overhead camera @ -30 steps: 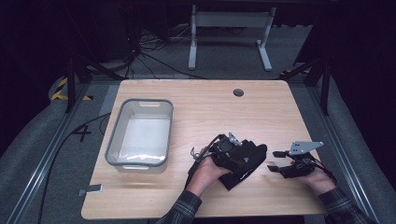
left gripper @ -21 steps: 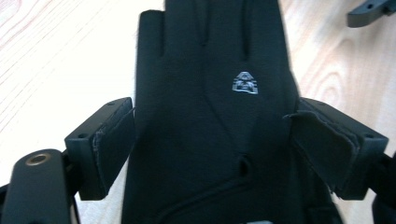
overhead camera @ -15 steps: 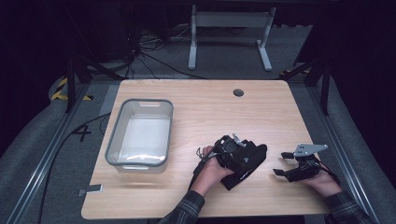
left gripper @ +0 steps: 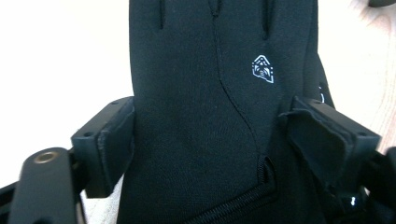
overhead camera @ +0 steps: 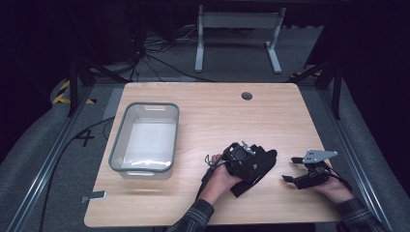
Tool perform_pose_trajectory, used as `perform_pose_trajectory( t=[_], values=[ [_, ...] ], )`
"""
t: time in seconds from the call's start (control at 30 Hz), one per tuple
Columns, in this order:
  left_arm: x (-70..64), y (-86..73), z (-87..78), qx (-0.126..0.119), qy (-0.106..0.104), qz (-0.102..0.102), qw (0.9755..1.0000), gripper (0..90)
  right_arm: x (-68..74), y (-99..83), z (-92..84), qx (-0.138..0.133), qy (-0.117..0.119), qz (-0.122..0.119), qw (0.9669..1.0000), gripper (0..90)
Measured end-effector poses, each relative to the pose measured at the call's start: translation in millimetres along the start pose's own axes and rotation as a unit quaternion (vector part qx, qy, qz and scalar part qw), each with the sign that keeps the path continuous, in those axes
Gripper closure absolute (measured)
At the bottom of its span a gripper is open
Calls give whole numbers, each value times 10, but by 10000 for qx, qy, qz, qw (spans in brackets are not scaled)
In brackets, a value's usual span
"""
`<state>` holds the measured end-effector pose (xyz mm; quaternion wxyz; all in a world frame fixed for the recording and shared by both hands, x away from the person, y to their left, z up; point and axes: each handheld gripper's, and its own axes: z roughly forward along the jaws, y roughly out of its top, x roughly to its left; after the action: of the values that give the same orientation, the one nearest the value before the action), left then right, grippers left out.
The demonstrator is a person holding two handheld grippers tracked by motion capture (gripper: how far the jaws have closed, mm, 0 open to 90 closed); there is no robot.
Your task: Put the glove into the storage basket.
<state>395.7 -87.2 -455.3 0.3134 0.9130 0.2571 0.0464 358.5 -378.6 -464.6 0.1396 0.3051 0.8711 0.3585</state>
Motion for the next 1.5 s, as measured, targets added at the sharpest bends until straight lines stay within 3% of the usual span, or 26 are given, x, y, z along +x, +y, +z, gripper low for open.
perform_pose_trajectory(
  t=[0.27,0.47,0.67,0.77,1.0,1.23,1.5],
  values=[
    [-20,-7,-27,-14,-83,126,9999,304,4,-13,5,-43,-10,9,10000,138],
    [-51,-1,-49,3,-303,256,9992,505,0,-24,19,-103,-14,17,9999,117],
    [-78,18,-57,83,-398,342,9986,630,-1,-24,20,-107,-11,18,9999,117],
    [-92,28,-64,98,-377,364,9986,650,-1,-24,20,-108,-12,19,9999,117],
    [-72,50,-109,129,-490,203,9985,658,-2,-24,20,-109,-10,18,9999,117],
    [-52,77,-222,37,-591,104,9982,657,-2,-25,18,-104,-5,9,9999,117],
    [3,161,-446,-92,-492,77,9987,654,-3,-24,19,-106,-4,9,9999,117]
  ],
)
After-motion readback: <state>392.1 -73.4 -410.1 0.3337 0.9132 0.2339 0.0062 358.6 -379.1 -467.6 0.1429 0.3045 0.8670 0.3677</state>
